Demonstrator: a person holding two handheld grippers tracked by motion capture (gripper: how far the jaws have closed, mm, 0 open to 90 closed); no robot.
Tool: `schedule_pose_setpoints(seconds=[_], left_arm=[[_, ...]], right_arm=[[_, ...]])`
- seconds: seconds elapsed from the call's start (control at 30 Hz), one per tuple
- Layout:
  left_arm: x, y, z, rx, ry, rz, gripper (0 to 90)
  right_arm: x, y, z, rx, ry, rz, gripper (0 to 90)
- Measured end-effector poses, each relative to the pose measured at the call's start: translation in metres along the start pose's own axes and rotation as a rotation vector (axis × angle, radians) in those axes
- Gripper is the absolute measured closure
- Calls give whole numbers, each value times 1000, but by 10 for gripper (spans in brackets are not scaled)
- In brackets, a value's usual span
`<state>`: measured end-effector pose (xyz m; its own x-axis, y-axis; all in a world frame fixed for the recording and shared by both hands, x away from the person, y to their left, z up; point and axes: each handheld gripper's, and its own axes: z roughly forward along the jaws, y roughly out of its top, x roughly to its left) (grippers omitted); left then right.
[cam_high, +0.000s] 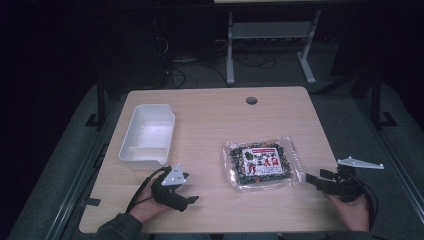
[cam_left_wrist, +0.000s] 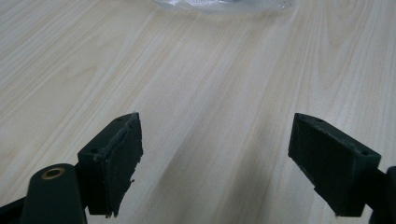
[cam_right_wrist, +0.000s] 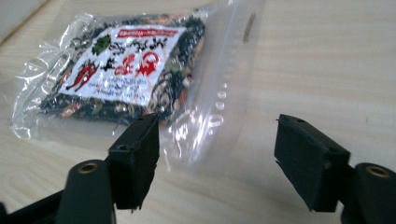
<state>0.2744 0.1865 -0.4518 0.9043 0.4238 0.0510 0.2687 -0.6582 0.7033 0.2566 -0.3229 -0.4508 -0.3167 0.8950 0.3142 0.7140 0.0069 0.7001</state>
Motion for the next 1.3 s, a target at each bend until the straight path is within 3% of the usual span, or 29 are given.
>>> schedule_pose_setpoints(seconds=[0.4, 0.67, 1.03, 1.3], left_arm=[[-1, 0, 0, -1, -3, 8, 170], [-1, 1, 0, 0, -6, 11, 170], [-3, 2, 2, 4, -11, 22, 170], [-3, 3, 3, 1, -12, 21, 170]], right_arm=[[0, -10, 6, 62, 43, 74, 461], [1, -12, 13, 98, 58, 68, 491], [3, -10, 19, 76, 79, 91, 585], [3, -8, 24, 56, 72, 100, 730]])
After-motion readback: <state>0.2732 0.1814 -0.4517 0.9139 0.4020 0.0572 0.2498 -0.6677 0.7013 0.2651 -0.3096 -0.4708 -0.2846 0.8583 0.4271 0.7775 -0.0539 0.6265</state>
